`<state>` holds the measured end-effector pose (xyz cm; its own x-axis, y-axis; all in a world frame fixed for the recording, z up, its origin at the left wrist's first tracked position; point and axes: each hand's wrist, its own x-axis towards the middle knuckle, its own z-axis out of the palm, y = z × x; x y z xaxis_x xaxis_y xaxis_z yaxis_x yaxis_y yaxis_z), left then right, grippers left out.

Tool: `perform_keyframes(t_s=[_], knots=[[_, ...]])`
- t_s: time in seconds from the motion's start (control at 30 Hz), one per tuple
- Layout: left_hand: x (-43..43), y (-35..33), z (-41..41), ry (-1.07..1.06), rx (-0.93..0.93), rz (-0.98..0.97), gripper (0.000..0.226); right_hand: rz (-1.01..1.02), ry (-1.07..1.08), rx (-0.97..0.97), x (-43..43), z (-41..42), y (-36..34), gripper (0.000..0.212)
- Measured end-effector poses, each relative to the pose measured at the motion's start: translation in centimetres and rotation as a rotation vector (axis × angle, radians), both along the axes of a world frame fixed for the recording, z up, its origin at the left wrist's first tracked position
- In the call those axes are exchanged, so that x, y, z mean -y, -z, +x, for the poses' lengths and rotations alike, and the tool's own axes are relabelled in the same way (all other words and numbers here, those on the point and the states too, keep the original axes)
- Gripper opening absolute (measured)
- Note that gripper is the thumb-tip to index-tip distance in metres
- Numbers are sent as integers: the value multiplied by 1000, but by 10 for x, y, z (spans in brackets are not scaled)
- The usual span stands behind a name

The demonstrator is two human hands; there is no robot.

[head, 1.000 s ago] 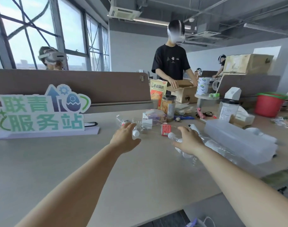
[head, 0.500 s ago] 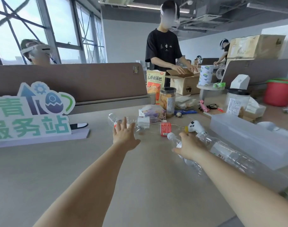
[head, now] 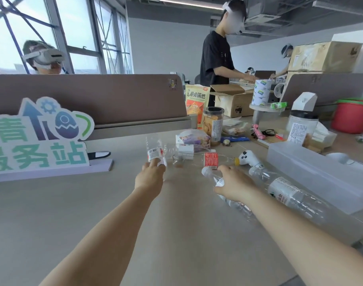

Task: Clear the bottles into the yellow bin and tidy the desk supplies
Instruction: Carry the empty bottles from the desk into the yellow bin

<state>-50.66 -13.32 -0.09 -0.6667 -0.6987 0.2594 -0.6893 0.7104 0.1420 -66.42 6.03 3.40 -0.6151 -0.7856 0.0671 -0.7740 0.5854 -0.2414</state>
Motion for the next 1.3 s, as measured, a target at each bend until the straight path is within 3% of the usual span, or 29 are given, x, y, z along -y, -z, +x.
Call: perform_keyframes(t_s=[0.17,0.57,0.7,1.0,1.3], knots=[[-13,6,48,14,-28,68,24,-28,-106,59,9,38,-3,60],[-46,4,119,-183,-119,79,45,-55,-270,84,28,109,-5,59],[-46,5,172,-310,-207,143,46,-75,-337,113,44,146,-5,74],[-46,4,404,-568,-403,121,39,-80,-668,139,116,340,-13,75],[-81,-36,701,-845,-616,-176,36,-239,-1118,169,186,640,-24,70]])
